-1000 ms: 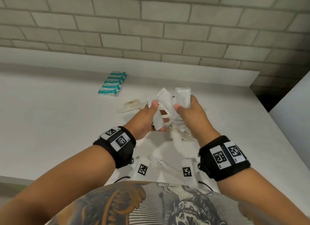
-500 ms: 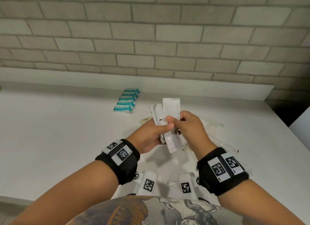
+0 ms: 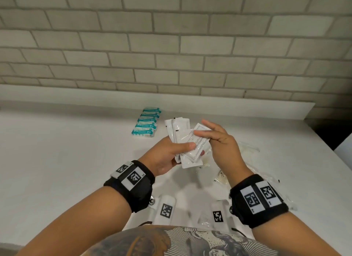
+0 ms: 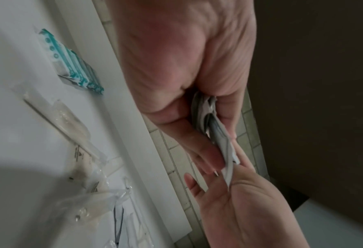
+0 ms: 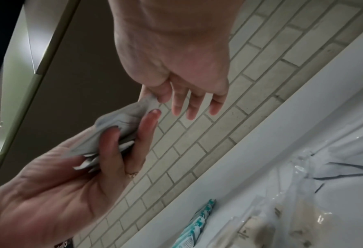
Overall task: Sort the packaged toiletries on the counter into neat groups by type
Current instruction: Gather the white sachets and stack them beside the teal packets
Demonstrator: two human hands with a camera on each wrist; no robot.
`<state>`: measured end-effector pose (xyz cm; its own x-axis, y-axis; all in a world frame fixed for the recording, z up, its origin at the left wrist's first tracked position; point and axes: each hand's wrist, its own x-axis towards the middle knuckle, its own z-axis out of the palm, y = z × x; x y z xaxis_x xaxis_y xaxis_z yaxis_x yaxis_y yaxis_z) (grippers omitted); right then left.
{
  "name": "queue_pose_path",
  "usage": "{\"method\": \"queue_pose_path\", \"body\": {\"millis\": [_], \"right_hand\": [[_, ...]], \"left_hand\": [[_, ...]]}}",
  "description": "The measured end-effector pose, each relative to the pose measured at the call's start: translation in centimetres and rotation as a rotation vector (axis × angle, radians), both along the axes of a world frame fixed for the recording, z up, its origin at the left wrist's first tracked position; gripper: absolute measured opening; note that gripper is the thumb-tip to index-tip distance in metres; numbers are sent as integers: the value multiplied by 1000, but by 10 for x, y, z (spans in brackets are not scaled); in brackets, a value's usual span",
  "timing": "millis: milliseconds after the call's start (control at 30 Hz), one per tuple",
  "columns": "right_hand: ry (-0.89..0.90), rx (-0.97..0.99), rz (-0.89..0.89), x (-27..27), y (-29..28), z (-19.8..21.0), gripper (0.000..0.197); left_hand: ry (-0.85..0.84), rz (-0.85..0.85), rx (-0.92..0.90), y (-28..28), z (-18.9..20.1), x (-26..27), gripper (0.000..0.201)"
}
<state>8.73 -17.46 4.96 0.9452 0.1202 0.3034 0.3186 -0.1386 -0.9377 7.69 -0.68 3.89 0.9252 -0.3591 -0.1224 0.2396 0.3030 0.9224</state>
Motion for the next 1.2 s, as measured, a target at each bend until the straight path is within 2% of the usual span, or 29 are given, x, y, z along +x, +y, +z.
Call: {"method": "queue_pose_path", "body": {"millis": [167, 200, 300, 367, 467, 533, 600, 700, 867, 933, 1000, 1067, 1133, 1200], "right_hand": [[1, -83, -101, 1, -16, 1, 40], [43, -75, -76, 1, -18, 5, 48], [270, -52, 67, 7, -17, 5, 96], [351, -15, 82, 10, -9, -3, 105], [300, 86, -52, 18, -2, -11, 90], [305, 180, -58, 21, -9, -8, 73], [370, 241, 92, 21, -17, -2, 54], [463, 195, 271, 14, -12, 2, 34], [572, 169, 178, 18, -1, -2, 46], [514, 149, 198, 20, -3, -1, 31], [303, 137, 164, 20, -4, 5, 17], [100, 93, 146, 20, -6, 8, 30], [31, -13, 214, 19, -9, 9, 40], [-17, -229, 236, 17, -13, 1, 59]], "left_hand": [[-14, 67, 159, 5, 0, 10, 30], [-22, 84, 161, 5, -1, 11, 32], [-34, 109, 91, 1, -2, 12, 40], [-44, 95, 72, -2, -1, 11, 39], [-23, 98, 112, -1, -1, 10, 38], [-28, 124, 150, 3, -1, 11, 42], [-51, 177, 193, 7, 1, 11, 38], [-83, 174, 221, 8, 2, 11, 35], [-89, 136, 190, 5, 1, 7, 37], [-77, 168, 181, 5, 1, 6, 33], [-46, 221, 199, 6, 2, 6, 28], [13, 259, 194, 9, 1, 8, 30], [51, 284, 138, 13, 2, 8, 26], [21, 331, 93, 18, 2, 9, 23]]}}
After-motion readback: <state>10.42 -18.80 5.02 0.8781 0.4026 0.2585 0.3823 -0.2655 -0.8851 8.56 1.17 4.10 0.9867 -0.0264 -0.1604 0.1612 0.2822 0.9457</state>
